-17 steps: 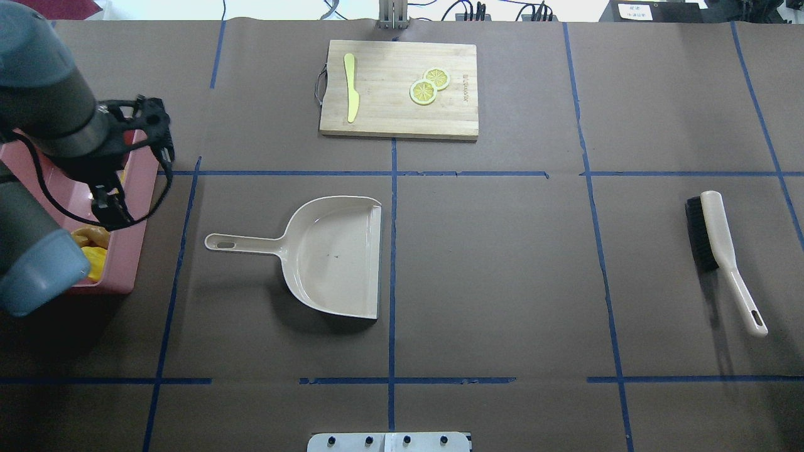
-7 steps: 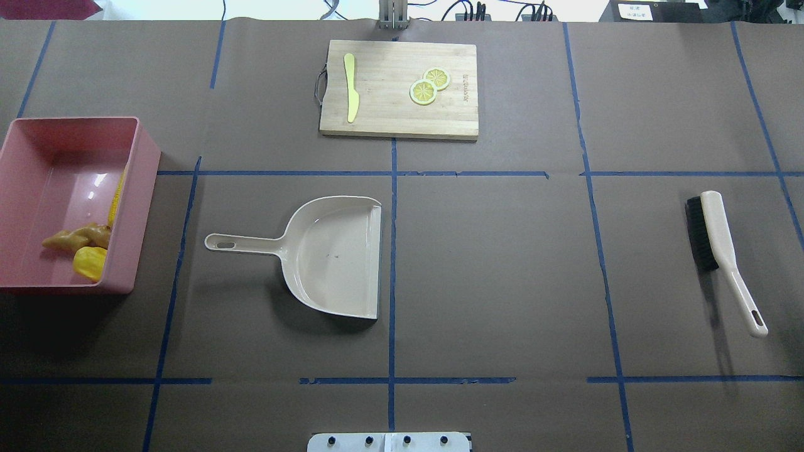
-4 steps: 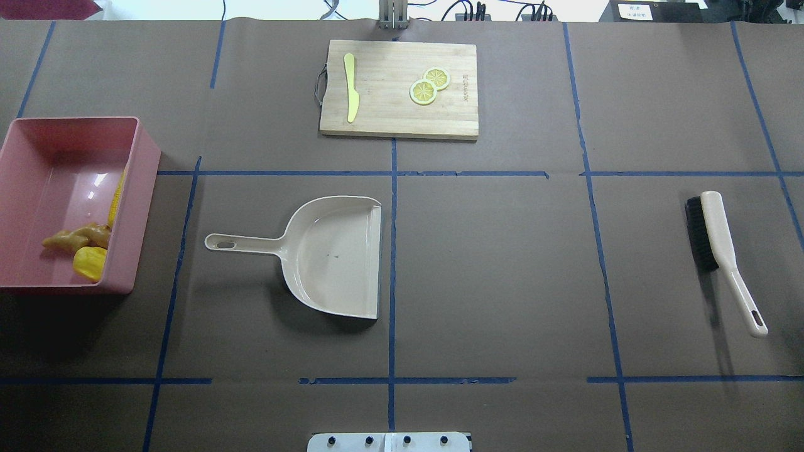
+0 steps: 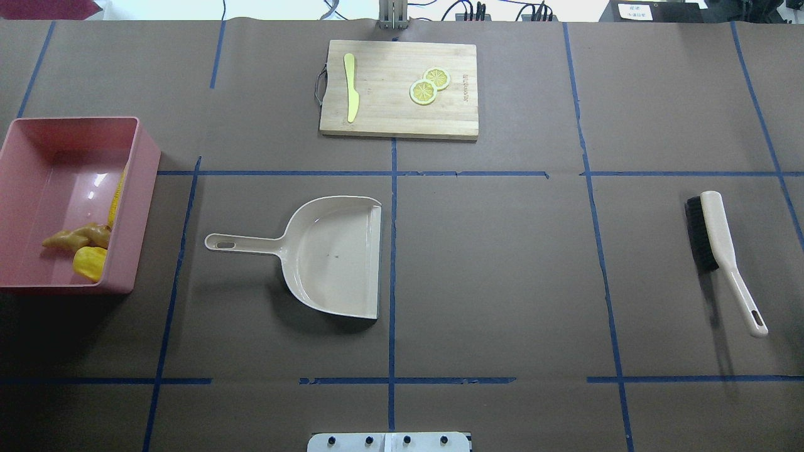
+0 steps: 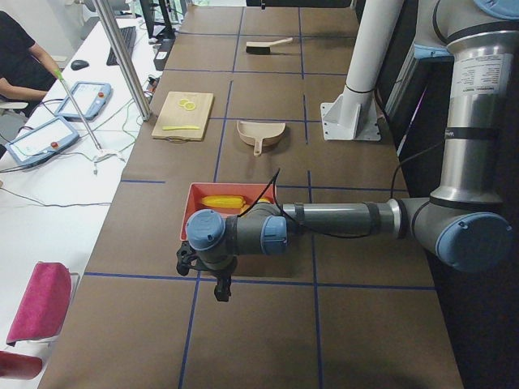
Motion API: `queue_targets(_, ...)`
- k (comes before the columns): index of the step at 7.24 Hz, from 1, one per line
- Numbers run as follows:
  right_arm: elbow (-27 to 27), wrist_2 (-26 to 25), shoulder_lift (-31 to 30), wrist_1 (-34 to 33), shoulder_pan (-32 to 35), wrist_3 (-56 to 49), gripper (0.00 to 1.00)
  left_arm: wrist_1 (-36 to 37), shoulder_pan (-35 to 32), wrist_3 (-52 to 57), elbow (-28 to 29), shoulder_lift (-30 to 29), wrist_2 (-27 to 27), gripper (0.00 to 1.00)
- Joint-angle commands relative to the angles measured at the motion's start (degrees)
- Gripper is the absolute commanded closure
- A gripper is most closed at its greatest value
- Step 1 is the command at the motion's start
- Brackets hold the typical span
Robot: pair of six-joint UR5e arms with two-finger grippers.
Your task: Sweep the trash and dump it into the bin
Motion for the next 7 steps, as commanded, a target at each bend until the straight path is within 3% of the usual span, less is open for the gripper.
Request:
queue_targets(1, -0.1, -0.3, 0.0, -0.1, 0.5, 0.0, 0.00, 0.4, -1.4, -0.3, -0.2, 0.1, 1.1, 0.00)
queue_targets(3, -0.2, -0.3, -0.2, -0.2, 0.6, 0.1, 0.00, 3.2, -1.8, -0.3, -0.2, 0.1, 1.1, 0.00)
queue_targets(7, -6.1, -0.4, 0.1, 0.0, 2.7, -0.2, 0.00, 3.1, -1.8, -0.1, -0.5, 0.5, 1.1, 0.00)
